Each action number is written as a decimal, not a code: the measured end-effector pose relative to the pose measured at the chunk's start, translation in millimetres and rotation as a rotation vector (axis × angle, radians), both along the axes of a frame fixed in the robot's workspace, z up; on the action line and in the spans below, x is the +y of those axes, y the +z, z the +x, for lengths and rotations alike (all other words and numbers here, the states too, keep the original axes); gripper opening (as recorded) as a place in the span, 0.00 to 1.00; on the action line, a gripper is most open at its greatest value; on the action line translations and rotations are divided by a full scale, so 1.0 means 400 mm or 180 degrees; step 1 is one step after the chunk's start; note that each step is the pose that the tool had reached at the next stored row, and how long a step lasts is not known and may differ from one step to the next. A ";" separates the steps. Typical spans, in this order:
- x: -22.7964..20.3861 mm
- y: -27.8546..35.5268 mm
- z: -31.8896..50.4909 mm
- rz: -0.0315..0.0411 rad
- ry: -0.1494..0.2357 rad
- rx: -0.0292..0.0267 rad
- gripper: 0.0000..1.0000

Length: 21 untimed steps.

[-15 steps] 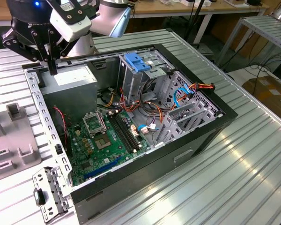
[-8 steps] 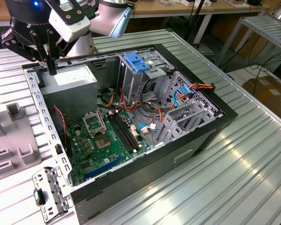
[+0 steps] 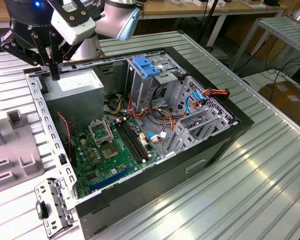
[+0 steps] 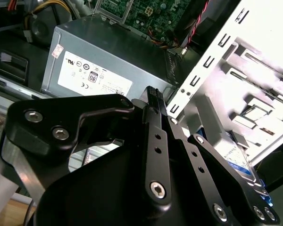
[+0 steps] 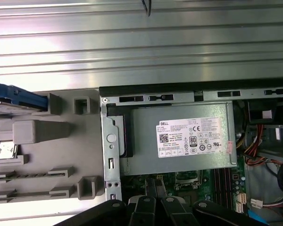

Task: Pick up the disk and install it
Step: 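Reach for the disk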

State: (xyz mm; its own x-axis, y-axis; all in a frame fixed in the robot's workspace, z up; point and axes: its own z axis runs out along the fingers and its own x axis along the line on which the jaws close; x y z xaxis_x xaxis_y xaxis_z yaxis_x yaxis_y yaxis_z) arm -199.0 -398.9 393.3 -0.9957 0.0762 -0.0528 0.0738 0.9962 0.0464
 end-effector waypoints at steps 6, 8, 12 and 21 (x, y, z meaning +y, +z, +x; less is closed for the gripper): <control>0.000 0.000 -0.005 0.0000 0.0000 0.0000 0.11; 0.000 0.000 -0.006 0.0000 0.0000 0.0000 0.11; 0.000 0.000 -0.009 0.0000 0.0000 0.0000 0.11; 0.000 0.000 -0.014 0.0000 0.0000 0.0000 0.11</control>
